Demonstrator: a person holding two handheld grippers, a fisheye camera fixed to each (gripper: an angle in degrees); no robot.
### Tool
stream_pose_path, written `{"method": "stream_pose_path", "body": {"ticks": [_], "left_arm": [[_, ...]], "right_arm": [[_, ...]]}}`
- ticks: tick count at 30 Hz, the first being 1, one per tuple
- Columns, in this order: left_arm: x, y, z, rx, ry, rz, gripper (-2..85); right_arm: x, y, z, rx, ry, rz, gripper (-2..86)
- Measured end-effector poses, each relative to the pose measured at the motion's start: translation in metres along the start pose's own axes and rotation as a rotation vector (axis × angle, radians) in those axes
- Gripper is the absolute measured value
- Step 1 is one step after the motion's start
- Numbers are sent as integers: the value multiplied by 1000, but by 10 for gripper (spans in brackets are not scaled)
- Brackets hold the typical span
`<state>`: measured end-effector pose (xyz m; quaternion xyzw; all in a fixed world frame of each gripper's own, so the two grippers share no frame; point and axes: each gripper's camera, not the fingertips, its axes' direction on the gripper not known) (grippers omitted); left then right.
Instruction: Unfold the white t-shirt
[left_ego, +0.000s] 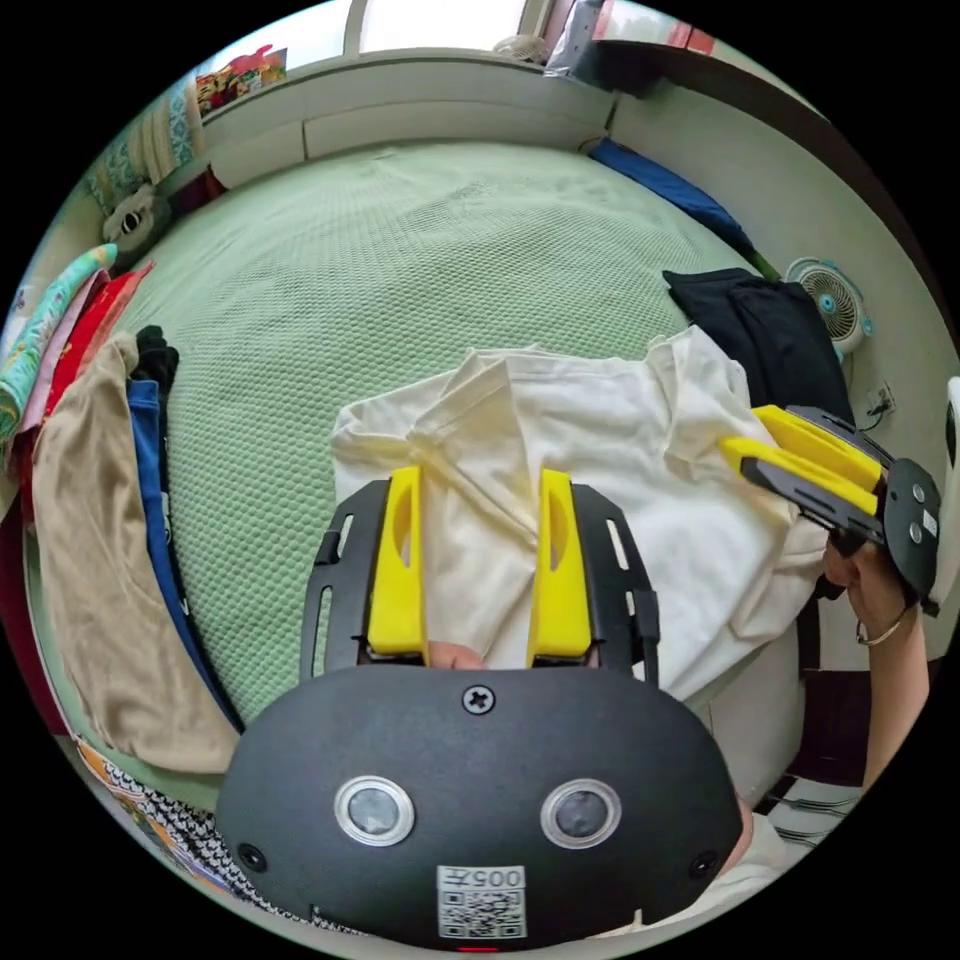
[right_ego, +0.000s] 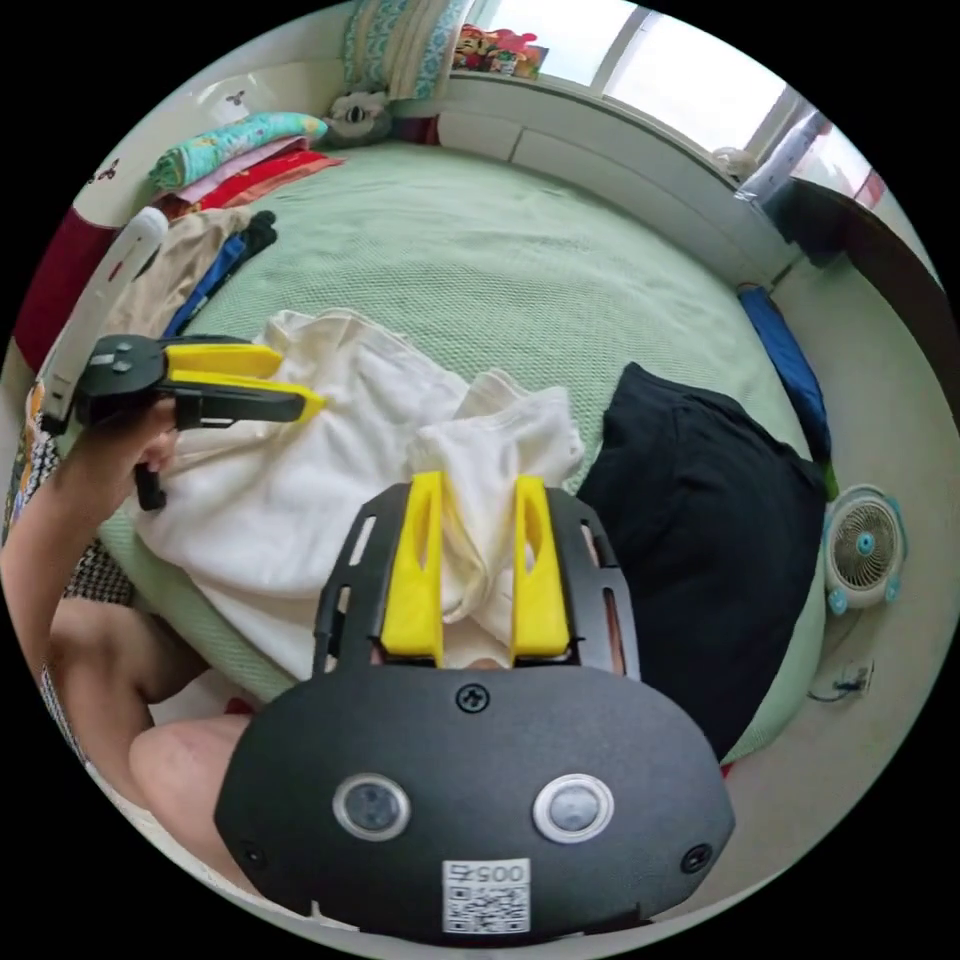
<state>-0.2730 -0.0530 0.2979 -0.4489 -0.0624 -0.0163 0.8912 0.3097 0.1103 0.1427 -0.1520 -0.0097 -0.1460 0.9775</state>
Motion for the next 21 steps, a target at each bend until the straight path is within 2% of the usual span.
{"method": "stream_pose_path", "body": {"ticks": [4,11,21], "left_arm": [[0,20,-33,111,-16,17,37],[-14,73,-102,231,124,62,16],[-3,185,-213,352,207,286,9]], "right_arm": [[12,18,-20,75,3,58,-5],[52,75,-86,197,-177,143,-10],[65,202,-198,375,-395,57,-11]]}}
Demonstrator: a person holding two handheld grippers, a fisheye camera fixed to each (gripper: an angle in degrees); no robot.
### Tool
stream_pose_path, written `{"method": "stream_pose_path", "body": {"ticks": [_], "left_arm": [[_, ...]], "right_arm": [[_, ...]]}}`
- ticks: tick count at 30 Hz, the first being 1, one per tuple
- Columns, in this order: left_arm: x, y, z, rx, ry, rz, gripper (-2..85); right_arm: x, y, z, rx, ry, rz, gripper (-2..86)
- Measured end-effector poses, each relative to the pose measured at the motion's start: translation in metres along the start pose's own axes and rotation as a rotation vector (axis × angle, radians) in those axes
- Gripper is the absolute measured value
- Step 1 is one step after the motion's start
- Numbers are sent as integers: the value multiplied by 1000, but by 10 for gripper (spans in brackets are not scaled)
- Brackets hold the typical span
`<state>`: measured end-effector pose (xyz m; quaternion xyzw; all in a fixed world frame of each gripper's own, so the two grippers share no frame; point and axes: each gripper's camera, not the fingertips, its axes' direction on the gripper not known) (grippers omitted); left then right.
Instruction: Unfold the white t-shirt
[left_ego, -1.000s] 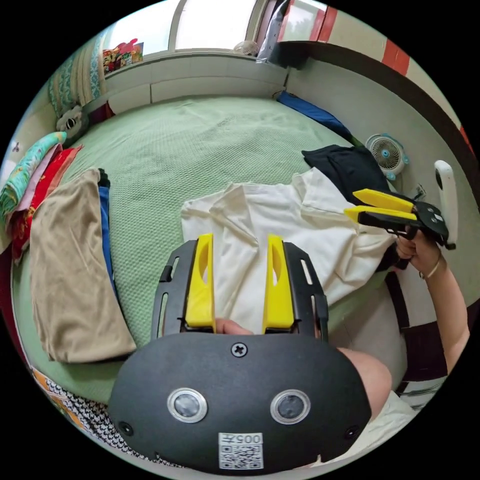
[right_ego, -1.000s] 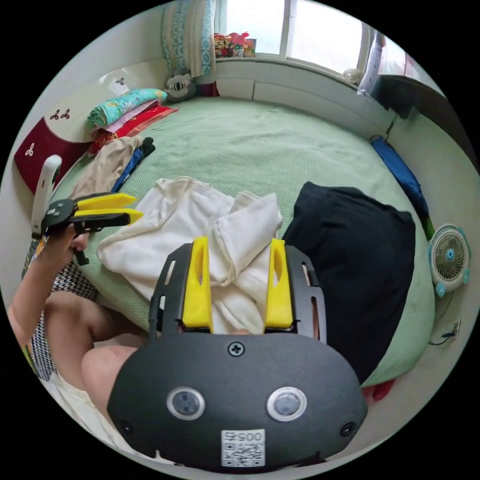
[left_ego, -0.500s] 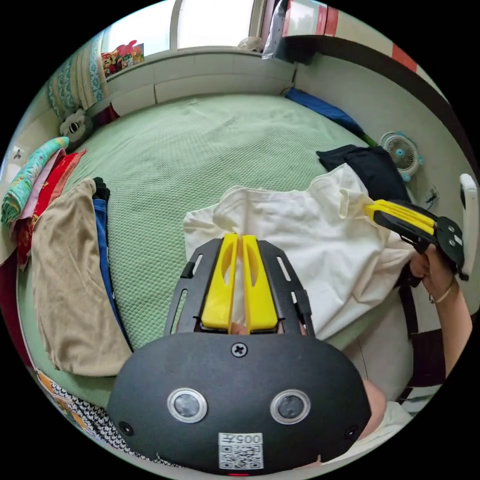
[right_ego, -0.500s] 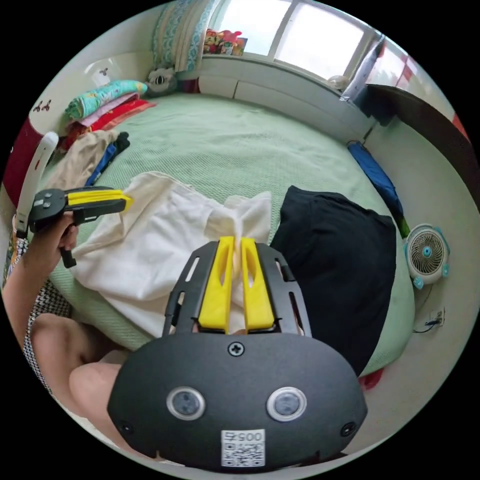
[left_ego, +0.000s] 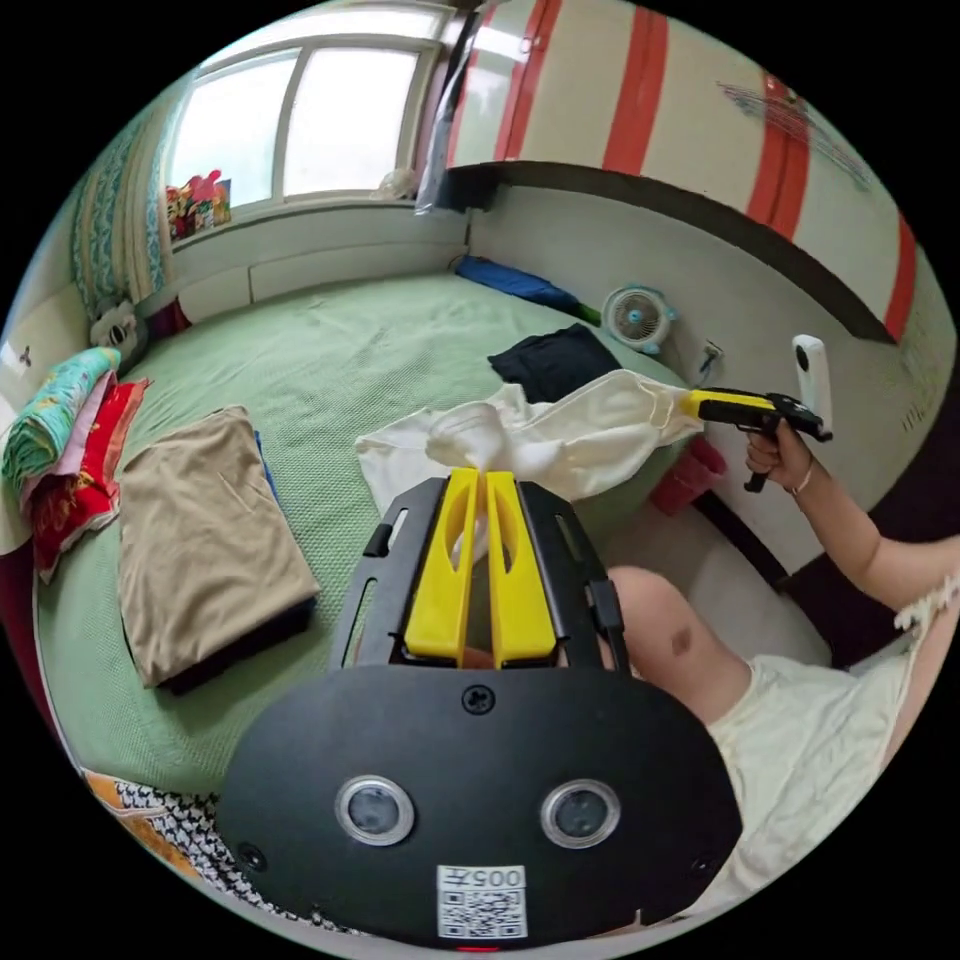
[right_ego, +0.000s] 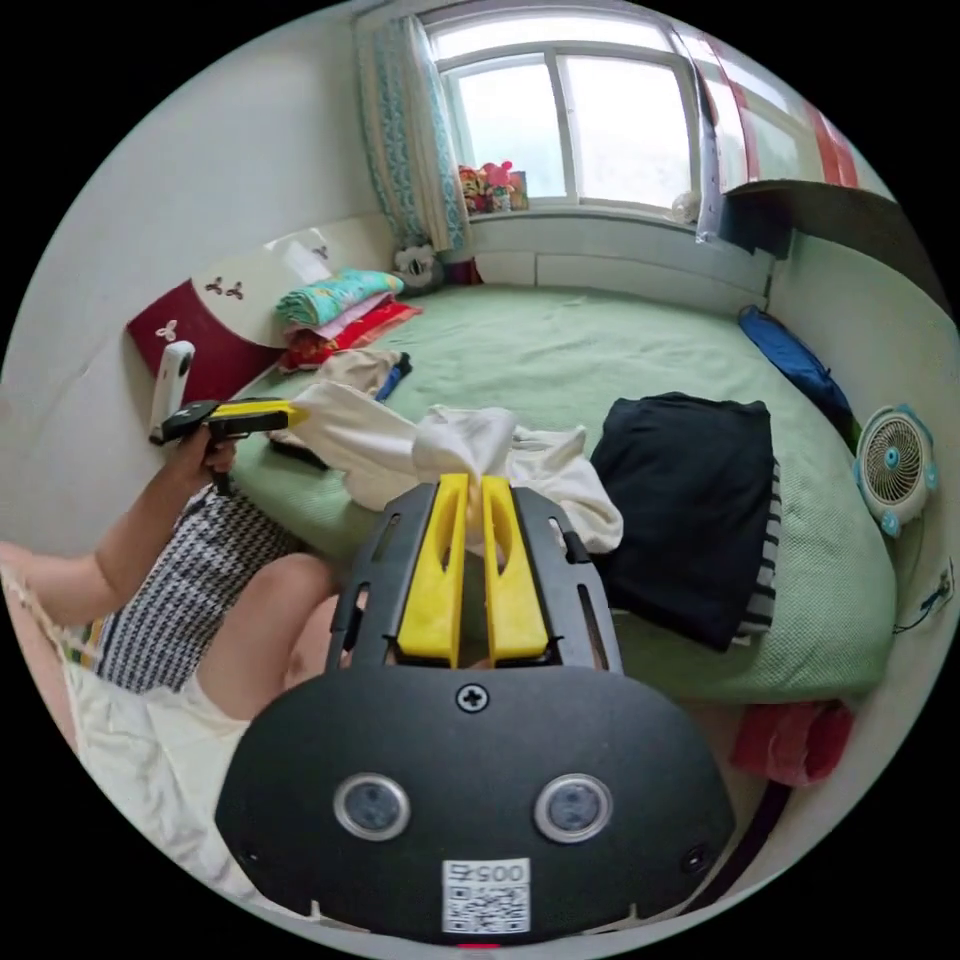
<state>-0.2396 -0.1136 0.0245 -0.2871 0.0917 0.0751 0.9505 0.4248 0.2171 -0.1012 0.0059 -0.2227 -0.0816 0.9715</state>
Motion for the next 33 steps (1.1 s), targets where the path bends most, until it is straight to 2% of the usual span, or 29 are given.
{"method": "stream_pose_path", "body": {"ticks": [4,7,9,12,16,19,22,27,31,33], "left_arm": [[32,46,-36,-21,87,157,16],[45,87,-36,-109,160,216,28],[41,111,-24,-207,256,197,40],[15,136,-6,-318,350,70,65],[-28,107,1,-270,155,3,98],[-54,53,26,-147,10,-23,140],[-80,-3,76,-68,-30,-80,175],[-117,-61,172,-114,-96,-242,183],[-128,-78,232,-220,-128,-290,171],[-126,-78,246,-250,-166,-295,151]], "right_arm": [[-19,42,-39,-1,-118,-114,-11],[-26,81,-44,-99,-142,-149,-5],[-20,106,-31,-209,-219,-109,22],[-5,119,-15,-332,-231,-60,70],[16,89,-9,-346,-115,-57,109],[33,35,5,-234,-19,-47,130],[46,-25,47,-156,38,-30,145],[73,-107,168,-244,99,66,151],[88,-134,235,-359,183,145,142],[93,-138,265,-427,275,168,110]]}}
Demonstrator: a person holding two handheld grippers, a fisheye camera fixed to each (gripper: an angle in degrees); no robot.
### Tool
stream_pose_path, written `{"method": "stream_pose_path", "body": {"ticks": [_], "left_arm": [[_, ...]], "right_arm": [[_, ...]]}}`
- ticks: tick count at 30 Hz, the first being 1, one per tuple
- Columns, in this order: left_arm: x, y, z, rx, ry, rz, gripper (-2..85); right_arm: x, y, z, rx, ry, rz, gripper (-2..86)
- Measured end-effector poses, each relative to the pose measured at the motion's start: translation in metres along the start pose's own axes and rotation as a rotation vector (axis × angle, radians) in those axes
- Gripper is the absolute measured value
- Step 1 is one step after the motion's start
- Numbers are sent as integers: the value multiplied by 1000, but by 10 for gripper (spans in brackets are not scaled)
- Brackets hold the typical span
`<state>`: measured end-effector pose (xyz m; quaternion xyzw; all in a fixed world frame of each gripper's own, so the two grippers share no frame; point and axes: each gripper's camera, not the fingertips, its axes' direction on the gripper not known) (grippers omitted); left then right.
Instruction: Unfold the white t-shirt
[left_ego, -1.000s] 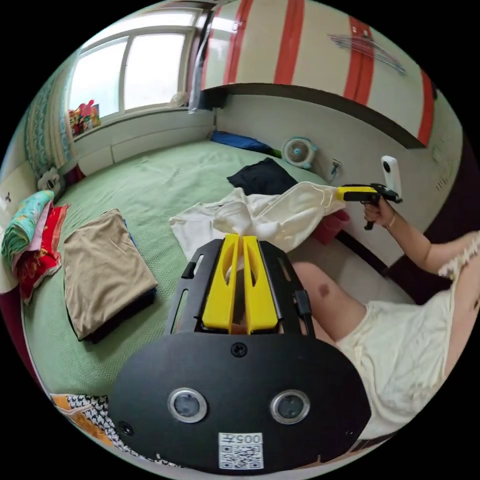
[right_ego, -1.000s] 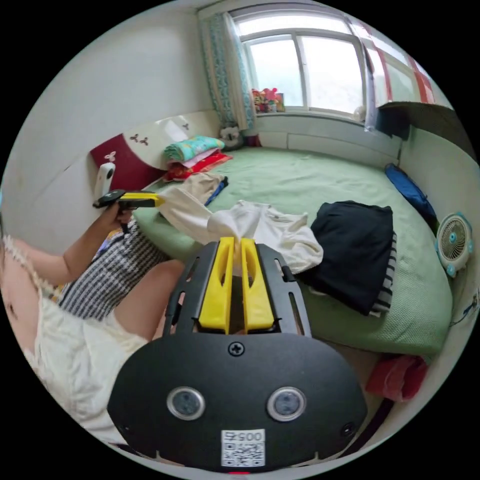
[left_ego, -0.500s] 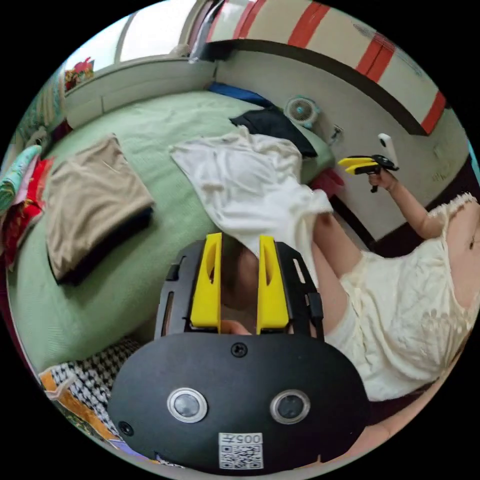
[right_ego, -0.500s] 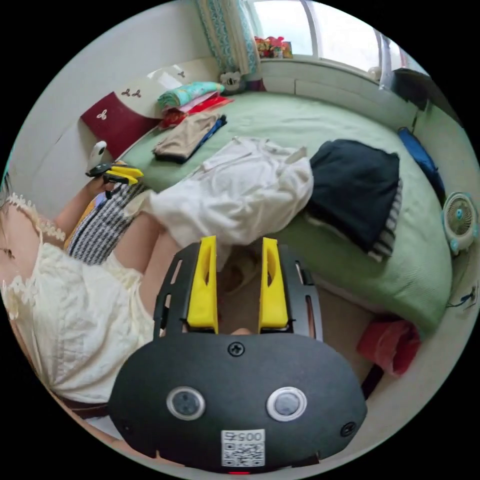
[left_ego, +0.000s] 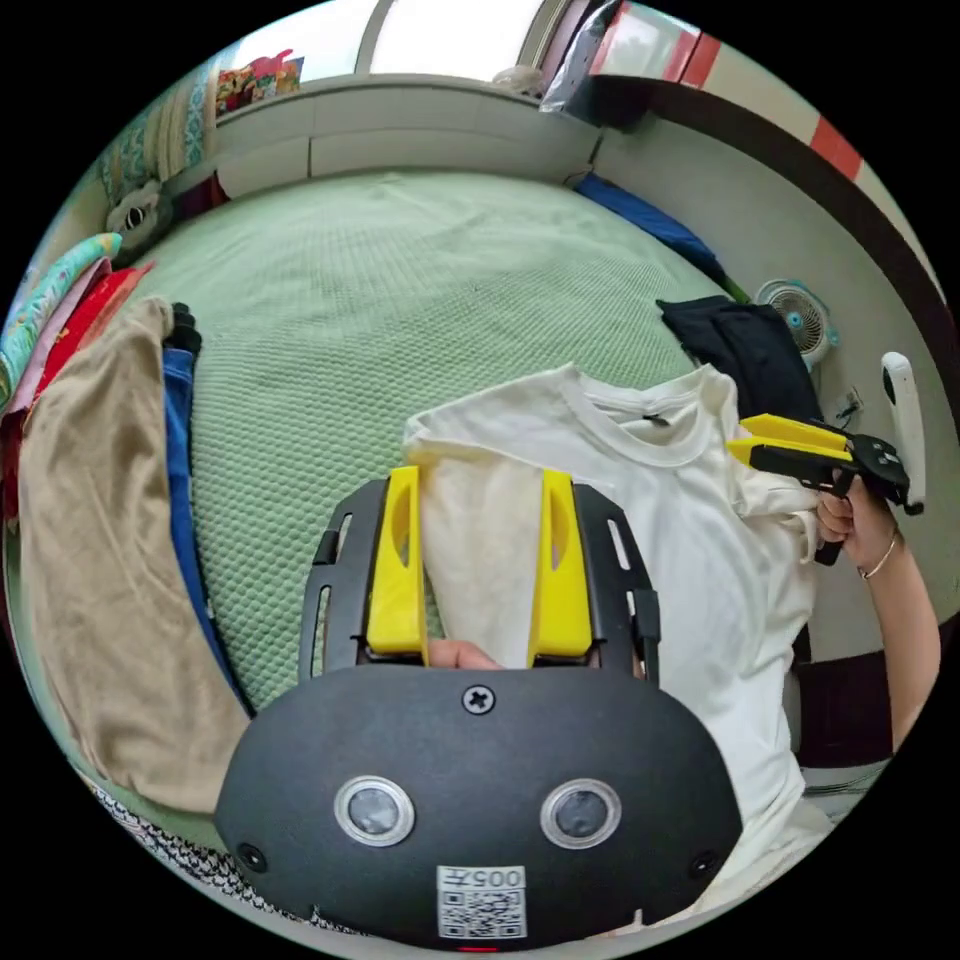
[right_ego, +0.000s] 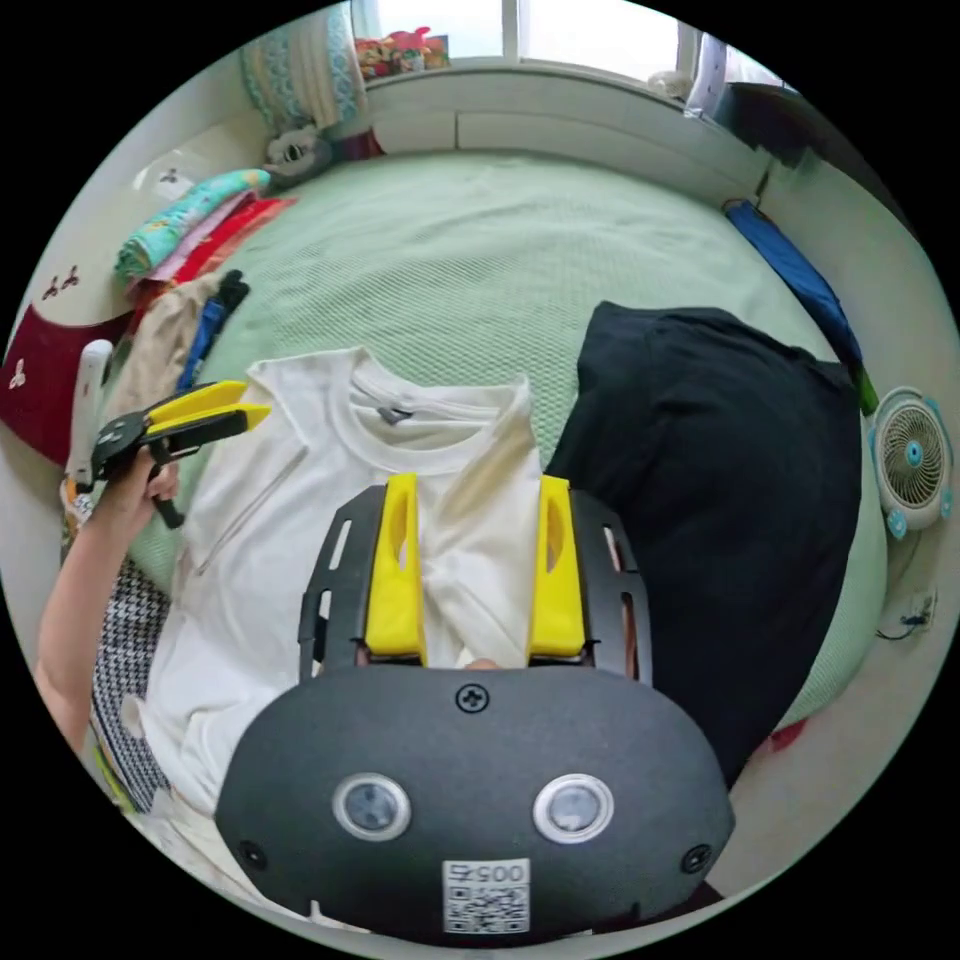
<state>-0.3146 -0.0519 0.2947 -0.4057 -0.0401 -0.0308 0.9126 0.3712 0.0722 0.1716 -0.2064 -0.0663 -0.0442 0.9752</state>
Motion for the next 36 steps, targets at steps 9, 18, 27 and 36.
{"method": "stream_pose_path", "body": {"ticks": [9,18,27,36], "left_arm": [[7,-2,-45,79,-137,176,43],[-72,-83,-87,188,-332,-77,59],[-88,-33,-83,134,-286,-41,69],[-33,50,-35,26,-185,74,72]], "right_arm": [[-17,-21,-37,174,61,-84,-7],[-40,-180,-63,283,80,32,4],[-55,-158,-44,238,-17,-106,109],[-75,-131,33,89,84,-123,92]]}}
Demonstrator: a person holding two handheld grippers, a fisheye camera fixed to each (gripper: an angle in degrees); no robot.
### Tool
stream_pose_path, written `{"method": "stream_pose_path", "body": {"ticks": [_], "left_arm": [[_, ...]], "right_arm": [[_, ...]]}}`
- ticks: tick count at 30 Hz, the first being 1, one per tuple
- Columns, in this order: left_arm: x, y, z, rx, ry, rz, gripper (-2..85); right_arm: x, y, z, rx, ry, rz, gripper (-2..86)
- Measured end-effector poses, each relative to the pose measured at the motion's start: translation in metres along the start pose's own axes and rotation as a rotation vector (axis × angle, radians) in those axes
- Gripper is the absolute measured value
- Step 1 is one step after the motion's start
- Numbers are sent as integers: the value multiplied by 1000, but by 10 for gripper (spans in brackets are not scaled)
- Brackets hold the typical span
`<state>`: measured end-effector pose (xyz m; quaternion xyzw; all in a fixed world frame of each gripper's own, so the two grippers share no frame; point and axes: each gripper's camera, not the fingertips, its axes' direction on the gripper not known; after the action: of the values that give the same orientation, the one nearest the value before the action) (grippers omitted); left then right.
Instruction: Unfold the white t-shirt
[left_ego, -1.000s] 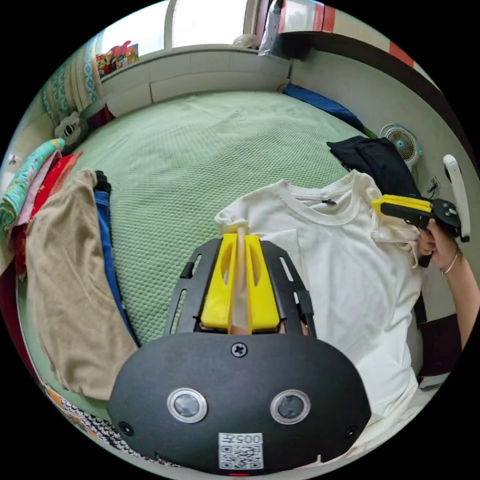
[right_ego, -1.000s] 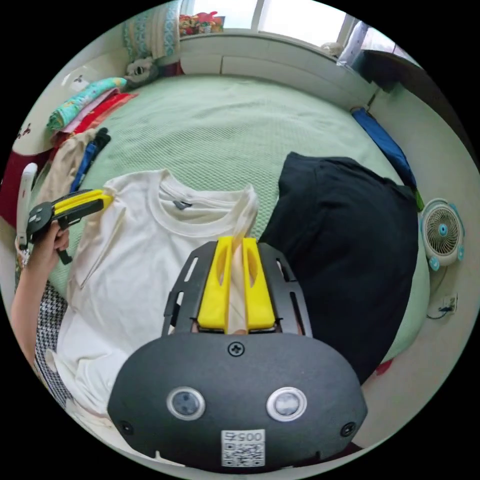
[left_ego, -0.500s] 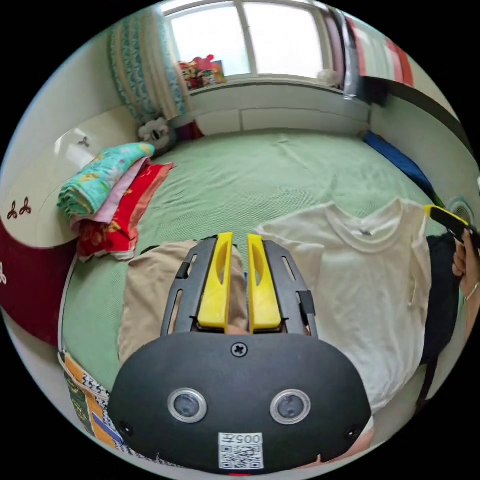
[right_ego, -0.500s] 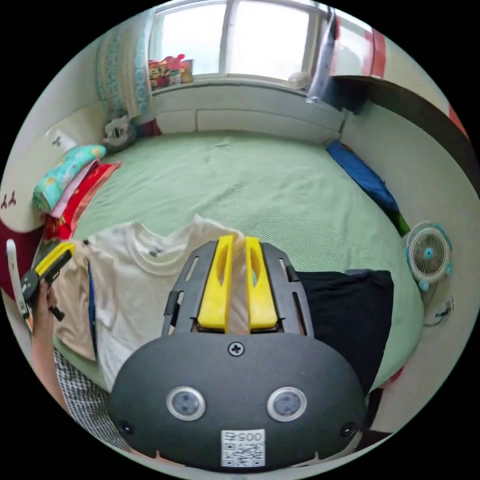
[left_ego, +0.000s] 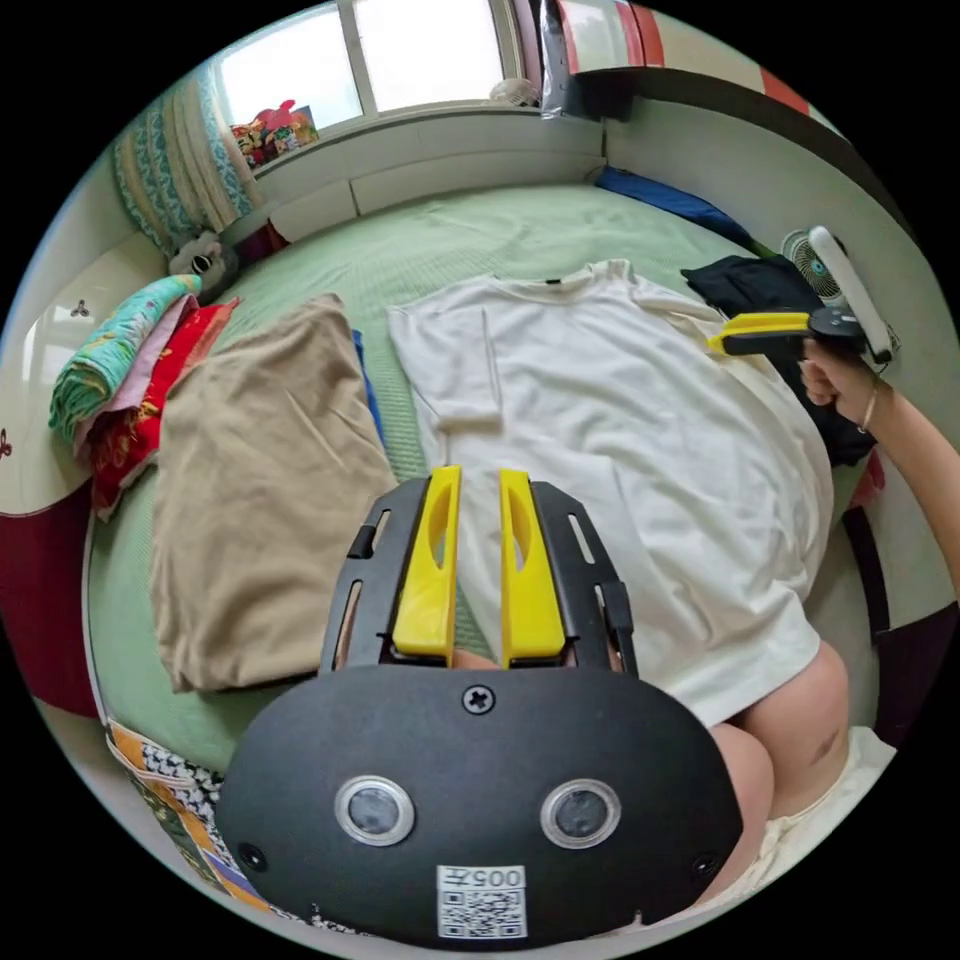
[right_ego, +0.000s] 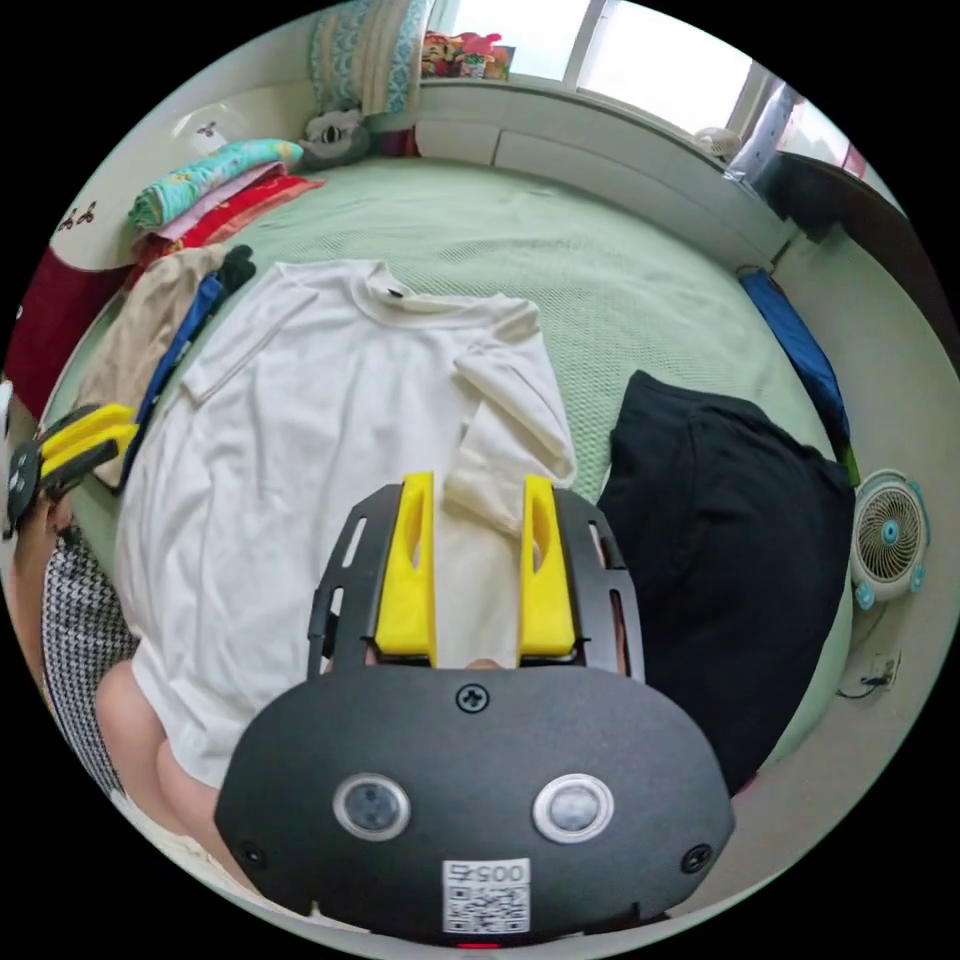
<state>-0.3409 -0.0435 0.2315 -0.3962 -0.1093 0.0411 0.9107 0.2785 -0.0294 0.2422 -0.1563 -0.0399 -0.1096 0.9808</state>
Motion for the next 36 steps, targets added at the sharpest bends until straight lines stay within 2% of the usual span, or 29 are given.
{"method": "stream_pose_path", "body": {"ticks": [5,7,9,12,15,17,22,24,28,31,32,34,36], "left_arm": [[10,-1,17,-31,38,-20,68],[7,-7,19,-29,33,-31,65],[3,-14,17,-1,38,-62,64],[-6,-29,15,44,65,-149,62],[-12,-43,20,79,67,-215,63],[-18,-51,33,71,76,-251,64],[-28,-49,62,41,100,-267,65],[-33,-48,67,12,95,-266,64],[-51,-46,64,55,74,-308,55],[-59,-50,71,34,50,-312,53],[-61,-52,72,32,41,-309,53],[-65,-56,72,45,55,-304,52],[-68,-61,72,55,71,-296,52]], "right_arm": [[4,-33,6,-33,79,84,-5],[19,-42,-19,47,33,144,-12],[60,-43,-51,131,24,298,-14],[123,-32,-63,89,-45,497,-9],[158,-14,-63,37,-30,584,9],[160,-10,-66,42,-36,554,31],[104,-37,-67,96,-83,276,108],[61,-63,-53,66,-5,119,131],[17,-102,-11,-36,130,2,116],[19,-127,14,-90,418,103,37],[34,-134,14,-93,540,212,23],[68,-136,2,-86,530,410,21],[99,-128,-20,-6,363,541,50]]}}
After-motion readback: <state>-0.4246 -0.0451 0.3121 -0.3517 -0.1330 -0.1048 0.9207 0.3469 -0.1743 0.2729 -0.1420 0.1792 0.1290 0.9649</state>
